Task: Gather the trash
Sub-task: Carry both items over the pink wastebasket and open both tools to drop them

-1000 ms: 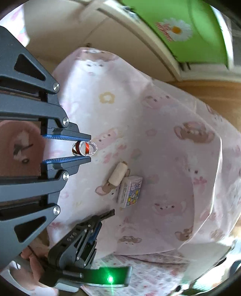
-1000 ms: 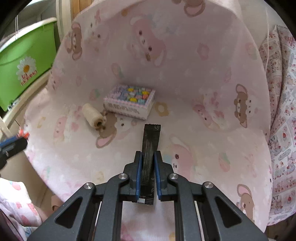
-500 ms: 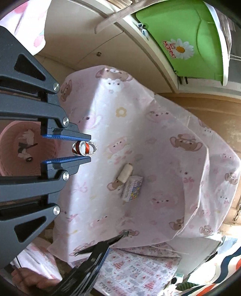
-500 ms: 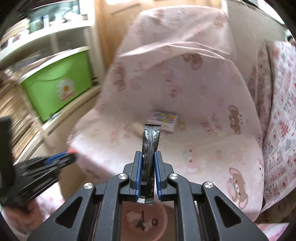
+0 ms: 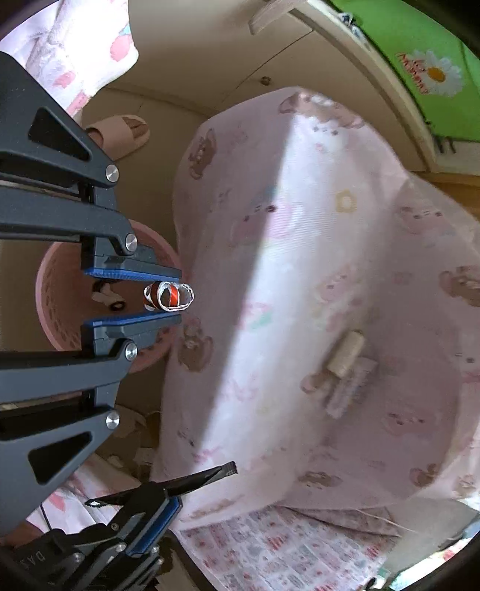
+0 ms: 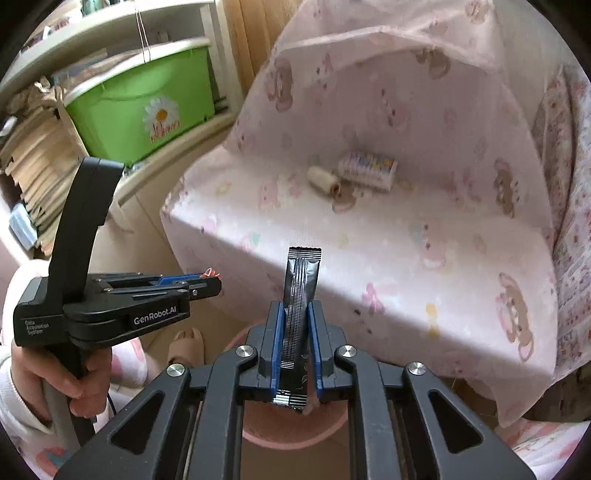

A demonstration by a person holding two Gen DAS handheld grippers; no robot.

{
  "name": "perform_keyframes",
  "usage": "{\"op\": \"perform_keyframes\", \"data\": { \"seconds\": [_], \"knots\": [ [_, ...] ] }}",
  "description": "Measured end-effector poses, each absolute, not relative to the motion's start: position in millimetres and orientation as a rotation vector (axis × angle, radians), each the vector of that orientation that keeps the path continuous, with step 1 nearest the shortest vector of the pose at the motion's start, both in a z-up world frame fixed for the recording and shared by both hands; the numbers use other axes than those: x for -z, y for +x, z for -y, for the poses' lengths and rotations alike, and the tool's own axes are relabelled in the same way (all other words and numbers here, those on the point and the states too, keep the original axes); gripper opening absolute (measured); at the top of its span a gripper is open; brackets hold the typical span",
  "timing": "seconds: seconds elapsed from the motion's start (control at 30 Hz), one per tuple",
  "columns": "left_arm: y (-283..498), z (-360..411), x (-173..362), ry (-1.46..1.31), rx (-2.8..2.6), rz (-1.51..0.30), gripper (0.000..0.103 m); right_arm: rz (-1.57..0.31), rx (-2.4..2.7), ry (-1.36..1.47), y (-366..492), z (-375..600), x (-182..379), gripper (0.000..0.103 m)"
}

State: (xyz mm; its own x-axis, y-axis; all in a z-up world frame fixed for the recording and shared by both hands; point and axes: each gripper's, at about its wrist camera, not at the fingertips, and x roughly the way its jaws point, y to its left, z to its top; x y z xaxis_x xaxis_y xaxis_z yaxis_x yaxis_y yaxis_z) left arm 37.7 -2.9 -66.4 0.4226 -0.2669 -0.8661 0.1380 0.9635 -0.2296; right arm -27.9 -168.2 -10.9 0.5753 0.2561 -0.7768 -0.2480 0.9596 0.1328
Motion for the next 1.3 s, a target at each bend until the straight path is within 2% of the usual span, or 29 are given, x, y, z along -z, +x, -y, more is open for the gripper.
{"op": "perform_keyframes", "data": {
  "seconds": [0.67,1.13,1.2,1.3],
  "knots": [
    [50,22,183,-0.092,0.189,-1.491,0.017,-1.201,-0.251,-0.214,-19,146,115,0.015],
    [48,11,229,-0.157,0.123,-1.67,0.017,-1.374,-0.236,-0.279,-4,135,181,0.015],
    [48,16,226,-0.128,0.121,-1.666,0.021,-1.38,-0.241,-0.276,-3,137,185,0.015],
    [48,16,226,-0.116,0.108,-1.662,0.032,-1.37,-0.233,-0.312,-8,131,190,0.017]
  ]
}}
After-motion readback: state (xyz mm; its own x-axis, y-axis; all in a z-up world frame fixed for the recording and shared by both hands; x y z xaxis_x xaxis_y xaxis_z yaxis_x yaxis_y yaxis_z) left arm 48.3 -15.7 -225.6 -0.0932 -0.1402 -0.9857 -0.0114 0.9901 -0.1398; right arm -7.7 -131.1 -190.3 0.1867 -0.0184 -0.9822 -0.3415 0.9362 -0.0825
